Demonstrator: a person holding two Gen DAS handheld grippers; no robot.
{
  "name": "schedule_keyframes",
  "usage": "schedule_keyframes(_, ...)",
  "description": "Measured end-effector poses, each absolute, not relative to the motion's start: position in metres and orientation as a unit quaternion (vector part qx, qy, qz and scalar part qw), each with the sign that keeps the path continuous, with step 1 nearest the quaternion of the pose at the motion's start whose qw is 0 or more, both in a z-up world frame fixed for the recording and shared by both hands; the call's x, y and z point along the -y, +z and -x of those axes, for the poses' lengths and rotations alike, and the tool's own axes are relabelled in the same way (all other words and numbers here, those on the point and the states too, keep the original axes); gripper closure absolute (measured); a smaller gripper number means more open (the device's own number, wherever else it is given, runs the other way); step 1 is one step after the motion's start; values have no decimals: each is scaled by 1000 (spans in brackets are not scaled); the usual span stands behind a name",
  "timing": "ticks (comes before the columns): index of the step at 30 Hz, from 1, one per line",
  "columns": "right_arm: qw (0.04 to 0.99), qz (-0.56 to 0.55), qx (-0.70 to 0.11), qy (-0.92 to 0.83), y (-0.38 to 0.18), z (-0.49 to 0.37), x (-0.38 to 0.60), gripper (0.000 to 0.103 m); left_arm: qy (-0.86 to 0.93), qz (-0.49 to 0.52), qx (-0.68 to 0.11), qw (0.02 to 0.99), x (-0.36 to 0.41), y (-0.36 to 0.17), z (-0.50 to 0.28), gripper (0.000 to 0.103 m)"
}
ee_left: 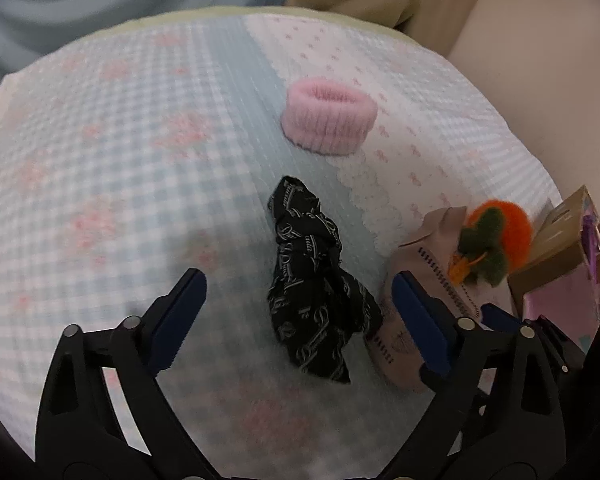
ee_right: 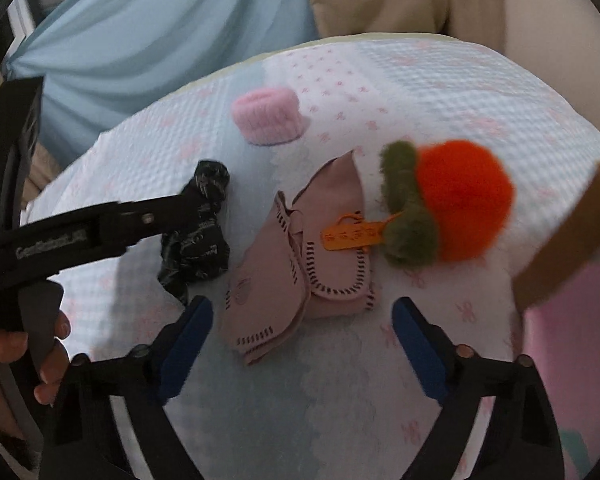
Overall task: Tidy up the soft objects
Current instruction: 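Move both grippers toward the black patterned cloth and pink mask, then grasp the black patterned cloth with the left gripper while the right gripper grasps the pink mask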
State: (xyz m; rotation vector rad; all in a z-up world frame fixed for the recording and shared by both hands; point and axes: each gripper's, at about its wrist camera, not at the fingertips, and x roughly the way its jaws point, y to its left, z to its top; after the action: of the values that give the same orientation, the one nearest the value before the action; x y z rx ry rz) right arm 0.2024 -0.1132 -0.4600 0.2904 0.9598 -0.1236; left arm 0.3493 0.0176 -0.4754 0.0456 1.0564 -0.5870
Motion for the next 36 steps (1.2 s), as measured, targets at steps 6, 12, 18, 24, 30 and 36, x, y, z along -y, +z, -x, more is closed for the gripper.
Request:
schedule_keyframes(6, 876, -122, -466, -26, -476, -222, 113, 34, -275, -35, -508, 816, -3, -497, -354, 42)
schedule_keyframes(12, 879, -114, -464, -6, -476, -229, 117, 57, -271, -64, -489, 827, 4, -500, -347, 64)
schedule_keyframes(18, 882, -105, -460, 7, -469, -230, 109, 80, -262, -77, -478, 835, 5, -497, -338, 69)
schedule_keyframes(24, 885, -97, -455, 4, -460, -229, 107, 84, -254, -77, -478, 837, -2, -491, -331, 69)
schedule_keyframes(30, 887, -94, -453, -3, -448, -220, 109, 85, -244, -64, -482, 839, -15, -481, -321, 69)
schedule_keyframes(36, 893, -88, -441, -12, -421, -208, 108, 85, -237, -60, -472, 847, -23, -453, -306, 69)
